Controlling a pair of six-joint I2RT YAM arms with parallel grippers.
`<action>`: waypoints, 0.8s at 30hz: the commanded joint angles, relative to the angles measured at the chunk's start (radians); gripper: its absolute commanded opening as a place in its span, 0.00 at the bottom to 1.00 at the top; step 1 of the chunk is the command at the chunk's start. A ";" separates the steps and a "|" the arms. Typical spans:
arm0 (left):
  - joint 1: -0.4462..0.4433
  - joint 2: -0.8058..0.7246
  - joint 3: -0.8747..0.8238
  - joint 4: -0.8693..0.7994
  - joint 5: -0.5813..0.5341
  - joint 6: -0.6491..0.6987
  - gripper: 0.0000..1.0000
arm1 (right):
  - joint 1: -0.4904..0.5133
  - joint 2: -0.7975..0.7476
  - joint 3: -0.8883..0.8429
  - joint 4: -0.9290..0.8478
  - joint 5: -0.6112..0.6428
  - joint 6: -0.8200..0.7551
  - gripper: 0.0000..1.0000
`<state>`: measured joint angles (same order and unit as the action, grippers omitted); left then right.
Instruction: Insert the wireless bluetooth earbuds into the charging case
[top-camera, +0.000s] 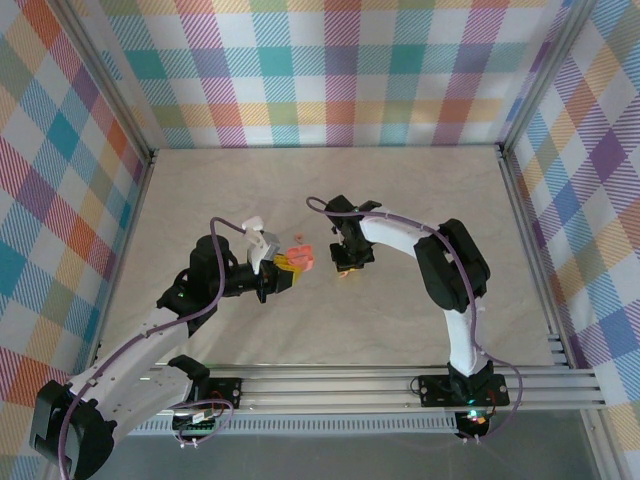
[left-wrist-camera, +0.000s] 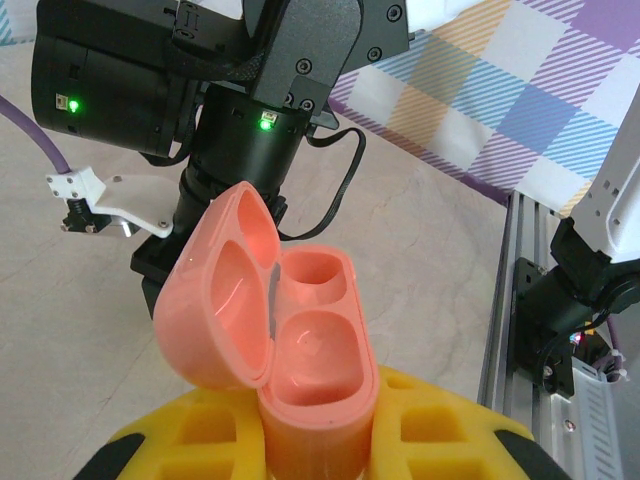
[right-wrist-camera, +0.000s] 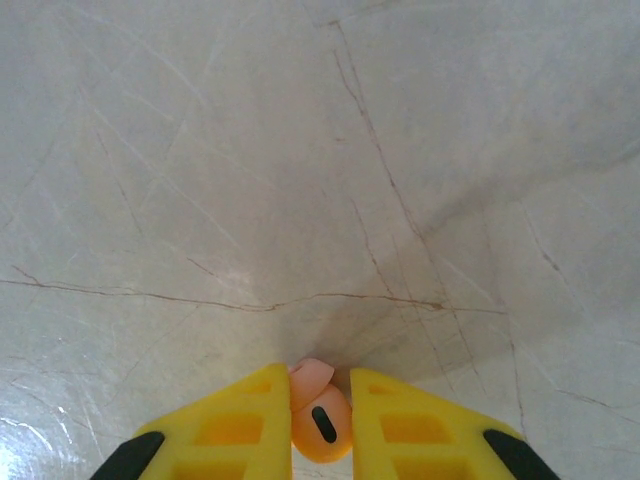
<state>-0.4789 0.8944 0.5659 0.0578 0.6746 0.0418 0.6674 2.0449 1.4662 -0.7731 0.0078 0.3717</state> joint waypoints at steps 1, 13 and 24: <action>0.003 -0.016 -0.012 0.037 0.015 0.014 0.00 | 0.007 -0.055 0.019 -0.051 0.011 -0.059 0.14; 0.002 0.087 0.022 0.087 0.095 -0.002 0.00 | 0.038 -0.260 0.085 -0.198 0.245 -0.289 0.11; -0.007 0.115 0.031 0.100 0.092 -0.007 0.00 | 0.181 -0.469 0.086 -0.146 0.404 -0.380 0.11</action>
<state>-0.4816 1.0317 0.5690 0.1120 0.7498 0.0380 0.8097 1.6176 1.5318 -0.9253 0.3466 0.0475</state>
